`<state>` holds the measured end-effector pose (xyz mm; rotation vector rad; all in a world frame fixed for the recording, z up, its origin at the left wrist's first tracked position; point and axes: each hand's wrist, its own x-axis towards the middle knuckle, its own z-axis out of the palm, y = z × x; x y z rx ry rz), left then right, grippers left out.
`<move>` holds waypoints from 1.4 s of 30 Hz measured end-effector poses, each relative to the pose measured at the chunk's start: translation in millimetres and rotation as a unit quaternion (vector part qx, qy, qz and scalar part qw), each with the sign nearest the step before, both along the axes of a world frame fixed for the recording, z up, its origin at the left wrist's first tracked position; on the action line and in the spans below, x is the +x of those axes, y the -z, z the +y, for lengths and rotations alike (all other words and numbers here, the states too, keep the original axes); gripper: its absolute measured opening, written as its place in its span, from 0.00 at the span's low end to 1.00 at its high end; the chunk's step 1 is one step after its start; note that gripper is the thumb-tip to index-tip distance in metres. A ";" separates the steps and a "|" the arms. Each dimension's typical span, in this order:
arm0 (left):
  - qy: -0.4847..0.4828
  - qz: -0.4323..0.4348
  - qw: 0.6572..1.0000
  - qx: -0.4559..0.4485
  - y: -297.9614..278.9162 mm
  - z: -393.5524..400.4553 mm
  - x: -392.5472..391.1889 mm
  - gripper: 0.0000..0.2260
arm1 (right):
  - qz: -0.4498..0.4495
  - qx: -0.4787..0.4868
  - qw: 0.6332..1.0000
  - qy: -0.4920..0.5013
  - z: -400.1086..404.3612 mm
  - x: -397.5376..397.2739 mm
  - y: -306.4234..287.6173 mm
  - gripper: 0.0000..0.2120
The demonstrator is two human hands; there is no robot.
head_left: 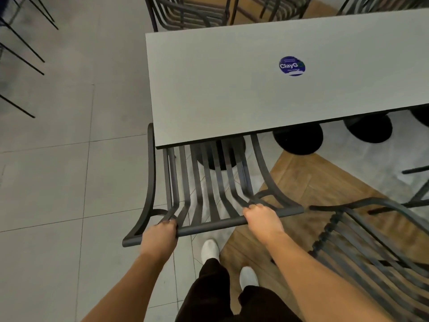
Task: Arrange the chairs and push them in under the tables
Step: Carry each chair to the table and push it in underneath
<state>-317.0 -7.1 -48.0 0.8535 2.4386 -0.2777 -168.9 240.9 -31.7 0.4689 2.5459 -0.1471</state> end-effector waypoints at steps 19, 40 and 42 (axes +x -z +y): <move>0.140 -0.101 0.965 0.195 -40.4 106.3 30.4 0.29 | 0.079 -0.077 0.981 0.159 43.2 70.7 -37.6 0.36; 0.404 -0.120 0.895 0.148 -72.9 260.5 434.5 0.20 | 0.059 0.010 0.922 0.383 83.2 543.9 -79.3 0.25; 0.408 -0.142 0.892 0.131 -70.4 267.1 480.5 0.19 | 0.060 0.020 0.918 0.391 82.6 593.6 -84.0 0.24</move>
